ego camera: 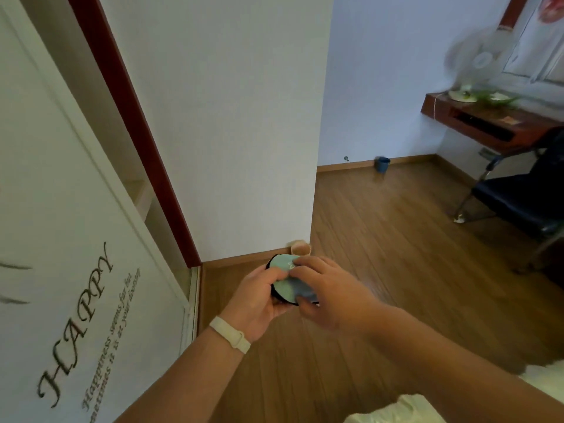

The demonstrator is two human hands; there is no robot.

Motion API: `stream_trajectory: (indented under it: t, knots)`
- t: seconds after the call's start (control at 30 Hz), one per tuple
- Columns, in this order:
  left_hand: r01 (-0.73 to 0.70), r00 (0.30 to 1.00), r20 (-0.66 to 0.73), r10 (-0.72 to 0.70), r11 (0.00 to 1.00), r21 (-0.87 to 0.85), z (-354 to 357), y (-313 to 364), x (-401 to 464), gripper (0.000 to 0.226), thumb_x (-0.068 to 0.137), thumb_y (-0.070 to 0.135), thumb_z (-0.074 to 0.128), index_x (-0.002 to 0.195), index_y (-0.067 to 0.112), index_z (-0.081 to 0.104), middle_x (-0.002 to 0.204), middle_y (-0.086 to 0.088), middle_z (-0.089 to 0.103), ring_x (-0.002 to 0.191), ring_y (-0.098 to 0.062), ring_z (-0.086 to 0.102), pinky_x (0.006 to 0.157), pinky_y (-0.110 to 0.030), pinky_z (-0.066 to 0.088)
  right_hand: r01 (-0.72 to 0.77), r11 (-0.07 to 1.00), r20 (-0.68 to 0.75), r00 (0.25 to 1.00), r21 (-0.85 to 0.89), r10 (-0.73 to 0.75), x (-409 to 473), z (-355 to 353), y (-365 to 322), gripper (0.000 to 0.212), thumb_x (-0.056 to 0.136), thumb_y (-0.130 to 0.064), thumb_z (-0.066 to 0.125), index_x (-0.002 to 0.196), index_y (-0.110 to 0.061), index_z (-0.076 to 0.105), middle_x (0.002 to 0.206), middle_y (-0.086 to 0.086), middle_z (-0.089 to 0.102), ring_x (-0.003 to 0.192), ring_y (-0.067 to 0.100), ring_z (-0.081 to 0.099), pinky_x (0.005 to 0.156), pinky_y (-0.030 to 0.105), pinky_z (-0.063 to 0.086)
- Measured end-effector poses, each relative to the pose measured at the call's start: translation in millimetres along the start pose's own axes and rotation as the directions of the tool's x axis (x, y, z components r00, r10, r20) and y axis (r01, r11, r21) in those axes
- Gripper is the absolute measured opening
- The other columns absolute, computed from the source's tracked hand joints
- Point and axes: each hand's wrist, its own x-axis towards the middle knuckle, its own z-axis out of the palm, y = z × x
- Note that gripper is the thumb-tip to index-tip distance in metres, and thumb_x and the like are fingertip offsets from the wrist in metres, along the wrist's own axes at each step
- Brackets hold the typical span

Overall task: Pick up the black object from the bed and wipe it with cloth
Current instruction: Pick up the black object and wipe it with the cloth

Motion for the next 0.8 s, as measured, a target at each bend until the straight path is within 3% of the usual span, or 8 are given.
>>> stream_trajectory:
  t: [0.13, 0.23, 0.37, 0.47, 0.6, 0.8]
  knots:
    - [0.022, 0.997, 0.072, -0.025, 0.999, 0.039, -3, 28, 49, 0.032, 0.089, 0.011, 0.057, 0.12, 0.012, 0.066, 0.113, -0.018, 0.071, 0.094, -0.029, 0.071, 0.066, -0.039, 0.058, -0.087, 0.996, -0.075, 0.993, 0.013, 0.087, 33, -1, 15, 0.05, 0.083, -0.026, 0.066, 0.13, -0.017, 0.052, 0.137, 0.005, 0.049, 0.126, 0.024, 0.04, 0.101, 0.031, 0.034]
    - [0.052, 0.99, 0.128, -0.056, 0.998, 0.033, 2, 36, 79, 0.031, 0.088, 0.014, 0.06, 0.118, 0.015, 0.069, 0.11, -0.016, 0.074, 0.093, -0.028, 0.073, 0.068, -0.04, 0.058, -0.103, 0.994, -0.07, 0.992, -0.035, 0.101, 49, -7, 33, 0.048, 0.084, -0.029, 0.064, 0.129, -0.018, 0.052, 0.136, 0.004, 0.05, 0.126, 0.021, 0.039, 0.1, 0.024, 0.029]
    - [0.094, 0.98, 0.17, -0.103, 0.994, 0.062, 15, 44, 120, 0.031, 0.09, 0.016, 0.06, 0.12, 0.018, 0.067, 0.115, -0.015, 0.072, 0.102, -0.031, 0.071, 0.074, -0.043, 0.058, -0.171, 0.985, -0.082, 0.982, -0.032, 0.168, 61, -11, 59, 0.049, 0.084, -0.029, 0.062, 0.131, -0.018, 0.05, 0.137, 0.004, 0.049, 0.127, 0.021, 0.038, 0.102, 0.03, 0.033]
    - [0.118, 0.966, 0.219, -0.138, 0.987, 0.105, 36, 42, 145, 0.032, 0.091, 0.016, 0.059, 0.122, 0.019, 0.066, 0.119, -0.015, 0.071, 0.107, -0.031, 0.068, 0.078, -0.043, 0.057, -0.223, 0.973, -0.088, 0.972, -0.051, 0.218, 60, -12, 86, 0.05, 0.084, -0.031, 0.061, 0.132, -0.021, 0.049, 0.137, 0.001, 0.048, 0.127, 0.019, 0.037, 0.1, 0.024, 0.031]
    - [0.125, 0.953, 0.252, -0.165, 0.978, 0.167, 69, 45, 183, 0.032, 0.09, 0.013, 0.057, 0.122, 0.014, 0.065, 0.12, -0.02, 0.068, 0.105, -0.032, 0.068, 0.075, -0.042, 0.058, -0.261, 0.964, -0.099, 0.962, -0.059, 0.255, 65, -22, 130, 0.048, 0.085, -0.032, 0.06, 0.13, -0.021, 0.049, 0.136, 0.002, 0.048, 0.126, 0.02, 0.04, 0.099, 0.034, 0.042]
    - [0.13, 0.917, 0.332, -0.22, 0.953, 0.274, 144, 53, 245, 0.028, 0.09, 0.015, 0.058, 0.114, 0.016, 0.071, 0.108, -0.015, 0.074, 0.094, -0.026, 0.072, 0.069, -0.038, 0.057, -0.367, 0.93, -0.17, 0.917, -0.013, 0.36, 62, -46, 206, 0.047, 0.084, -0.034, 0.059, 0.128, -0.023, 0.048, 0.134, 0.003, 0.049, 0.123, 0.022, 0.042, 0.095, 0.039, 0.046]
